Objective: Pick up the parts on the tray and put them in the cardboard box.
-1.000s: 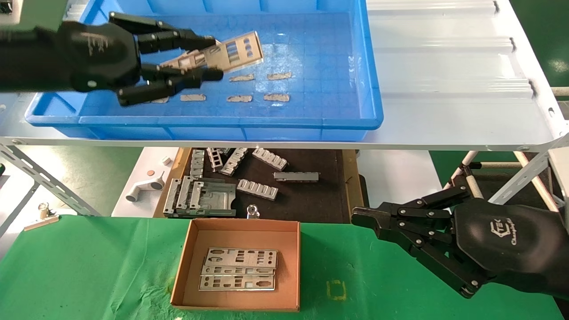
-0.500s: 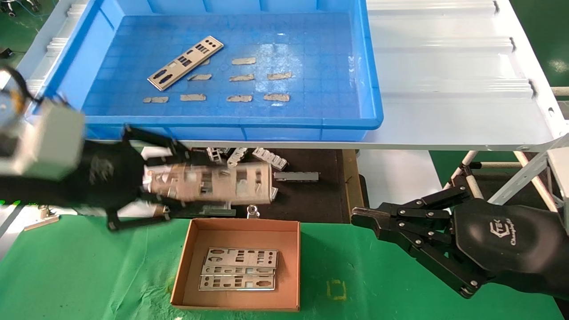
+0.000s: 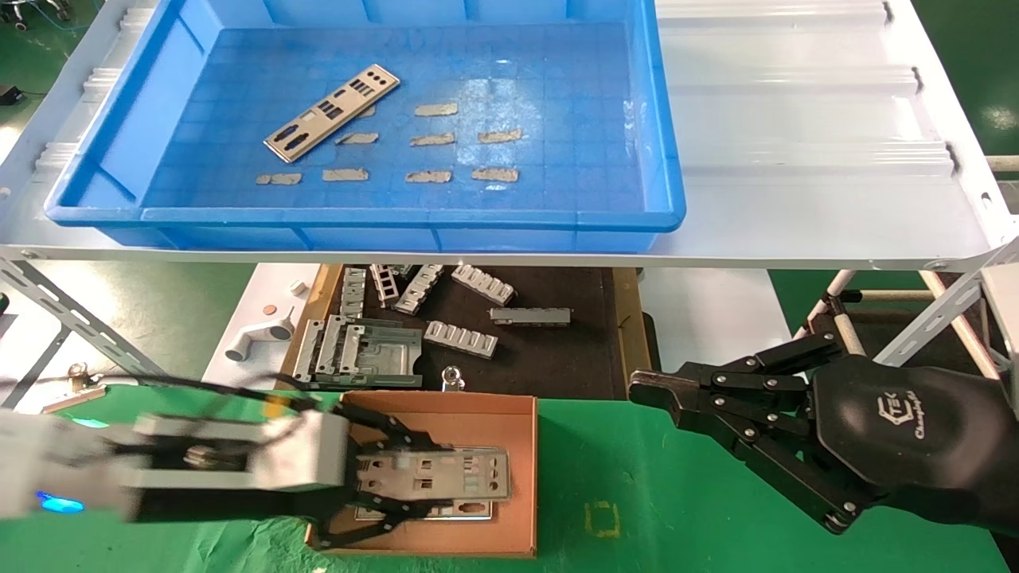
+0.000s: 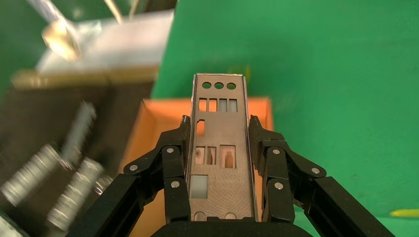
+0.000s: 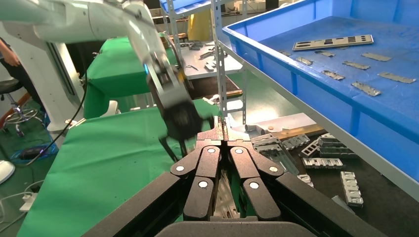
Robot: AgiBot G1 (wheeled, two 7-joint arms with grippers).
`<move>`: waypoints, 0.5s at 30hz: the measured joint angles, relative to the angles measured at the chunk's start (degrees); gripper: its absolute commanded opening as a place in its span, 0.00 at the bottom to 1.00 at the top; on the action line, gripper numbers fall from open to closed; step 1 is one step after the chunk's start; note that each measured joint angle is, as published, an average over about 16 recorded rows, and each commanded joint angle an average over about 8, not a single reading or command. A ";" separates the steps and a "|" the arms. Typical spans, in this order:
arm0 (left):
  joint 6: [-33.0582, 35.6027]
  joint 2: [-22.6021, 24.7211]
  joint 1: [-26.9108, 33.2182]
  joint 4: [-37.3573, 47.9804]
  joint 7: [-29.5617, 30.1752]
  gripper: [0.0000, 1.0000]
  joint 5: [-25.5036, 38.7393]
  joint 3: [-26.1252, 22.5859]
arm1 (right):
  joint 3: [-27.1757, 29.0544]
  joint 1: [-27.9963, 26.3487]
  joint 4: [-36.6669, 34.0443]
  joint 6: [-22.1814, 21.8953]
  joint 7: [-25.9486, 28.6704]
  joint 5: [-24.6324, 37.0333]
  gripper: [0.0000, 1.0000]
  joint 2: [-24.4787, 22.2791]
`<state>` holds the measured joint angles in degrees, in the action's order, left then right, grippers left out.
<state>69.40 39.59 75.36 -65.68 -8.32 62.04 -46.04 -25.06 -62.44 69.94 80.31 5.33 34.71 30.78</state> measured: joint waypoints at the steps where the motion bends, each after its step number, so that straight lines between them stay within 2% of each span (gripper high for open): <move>1: -0.91 0.70 -0.64 0.46 -0.31 0.00 0.83 -0.46 | 0.00 0.00 0.00 0.00 0.00 0.00 0.00 0.00; 12: -6.81 7.68 -2.66 8.67 -5.23 0.00 6.69 -3.06 | 0.00 0.00 0.00 0.00 0.00 0.00 0.00 0.00; 15: -7.13 8.99 -2.35 11.16 -6.46 0.08 7.25 -3.25 | 0.00 0.00 0.00 0.00 0.00 0.00 0.00 0.00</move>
<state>62.27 48.58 73.01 -54.52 -14.78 69.29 -49.29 -25.06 -62.44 69.94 80.31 5.33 34.71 30.78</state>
